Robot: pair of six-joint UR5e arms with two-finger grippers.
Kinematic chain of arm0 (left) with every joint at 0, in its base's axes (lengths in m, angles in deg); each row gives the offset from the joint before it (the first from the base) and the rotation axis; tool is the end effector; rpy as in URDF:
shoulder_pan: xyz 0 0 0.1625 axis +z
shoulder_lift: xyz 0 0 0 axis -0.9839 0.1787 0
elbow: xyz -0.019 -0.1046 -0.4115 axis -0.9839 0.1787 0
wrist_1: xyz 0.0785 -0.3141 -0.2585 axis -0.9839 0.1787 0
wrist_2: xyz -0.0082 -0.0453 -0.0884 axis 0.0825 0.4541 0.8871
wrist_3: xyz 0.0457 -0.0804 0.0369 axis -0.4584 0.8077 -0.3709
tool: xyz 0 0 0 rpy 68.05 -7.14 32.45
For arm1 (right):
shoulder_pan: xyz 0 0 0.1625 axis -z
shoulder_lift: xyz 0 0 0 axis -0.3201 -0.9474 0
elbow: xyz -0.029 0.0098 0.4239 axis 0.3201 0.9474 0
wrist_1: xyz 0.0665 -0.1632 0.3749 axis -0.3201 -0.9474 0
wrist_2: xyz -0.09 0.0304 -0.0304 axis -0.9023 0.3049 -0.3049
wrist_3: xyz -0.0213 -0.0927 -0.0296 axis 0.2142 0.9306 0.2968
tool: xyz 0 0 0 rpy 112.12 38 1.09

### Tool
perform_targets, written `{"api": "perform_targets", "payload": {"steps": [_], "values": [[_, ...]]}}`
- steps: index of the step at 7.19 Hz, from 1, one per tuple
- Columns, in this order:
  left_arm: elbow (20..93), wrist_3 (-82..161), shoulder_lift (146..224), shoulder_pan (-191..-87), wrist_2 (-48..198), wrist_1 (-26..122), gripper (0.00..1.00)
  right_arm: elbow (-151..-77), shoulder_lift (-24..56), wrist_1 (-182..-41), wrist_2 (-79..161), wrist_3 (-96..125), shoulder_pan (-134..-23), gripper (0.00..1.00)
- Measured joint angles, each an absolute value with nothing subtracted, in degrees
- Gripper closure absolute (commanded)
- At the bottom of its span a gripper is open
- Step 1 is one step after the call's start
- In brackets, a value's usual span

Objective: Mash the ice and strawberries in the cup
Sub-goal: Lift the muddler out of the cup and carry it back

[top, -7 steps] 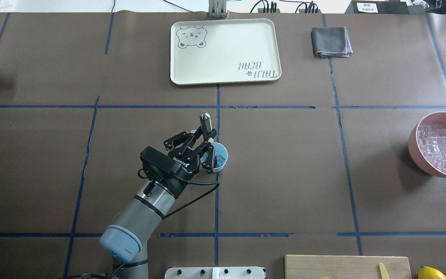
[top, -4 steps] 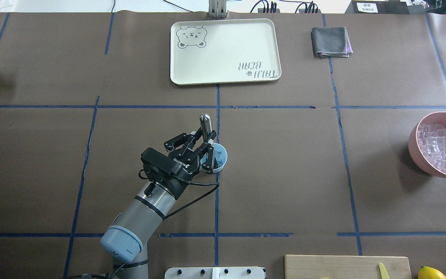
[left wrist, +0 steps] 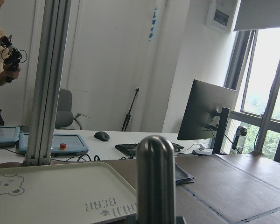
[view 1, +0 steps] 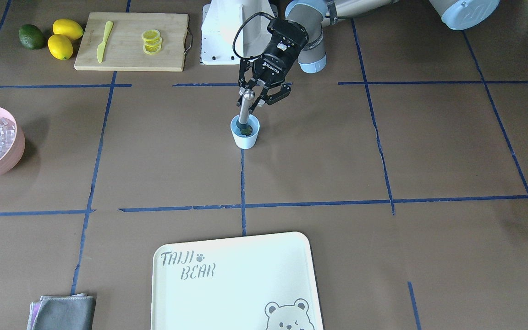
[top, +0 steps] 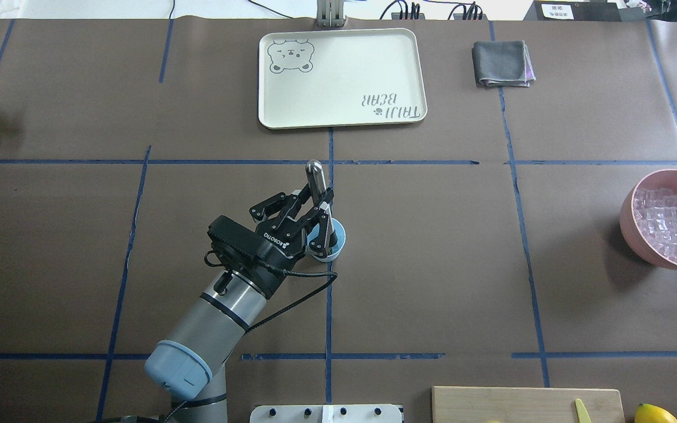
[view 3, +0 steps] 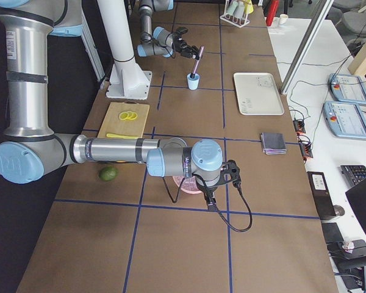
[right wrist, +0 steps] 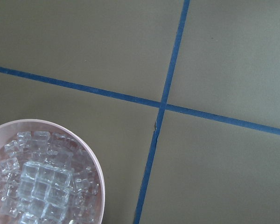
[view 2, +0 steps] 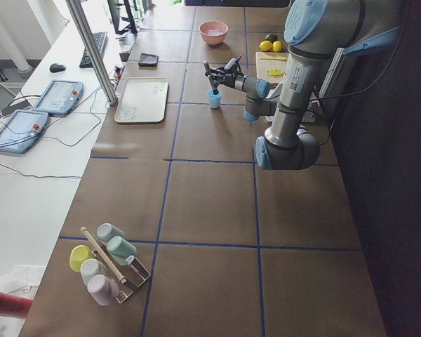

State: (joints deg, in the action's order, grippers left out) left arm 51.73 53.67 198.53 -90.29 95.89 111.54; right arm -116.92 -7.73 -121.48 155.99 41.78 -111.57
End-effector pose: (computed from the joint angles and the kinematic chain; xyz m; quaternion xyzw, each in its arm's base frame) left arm 0.5364 -0.3107 0.2087 0.6282 0.5200 -0.1167 0.5669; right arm 0.0833 -0.4673 0.6294 0.0906 -0.3971 -0.0801 0.9098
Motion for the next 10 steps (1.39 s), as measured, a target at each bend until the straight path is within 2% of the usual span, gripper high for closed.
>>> {"api": "perform_targets", "payload": {"steps": [4,10], "values": [[58.46,57.33,194.05,-101.97,110.62,111.17,1.0,-116.92,-7.77,-121.55,156.19,41.68,-111.57,0.01],[58.32,88.2,179.75,-125.27,150.51,98.23,1.0,-117.2,-7.21,-121.44,156.3,41.52,-111.57,0.01]]}}
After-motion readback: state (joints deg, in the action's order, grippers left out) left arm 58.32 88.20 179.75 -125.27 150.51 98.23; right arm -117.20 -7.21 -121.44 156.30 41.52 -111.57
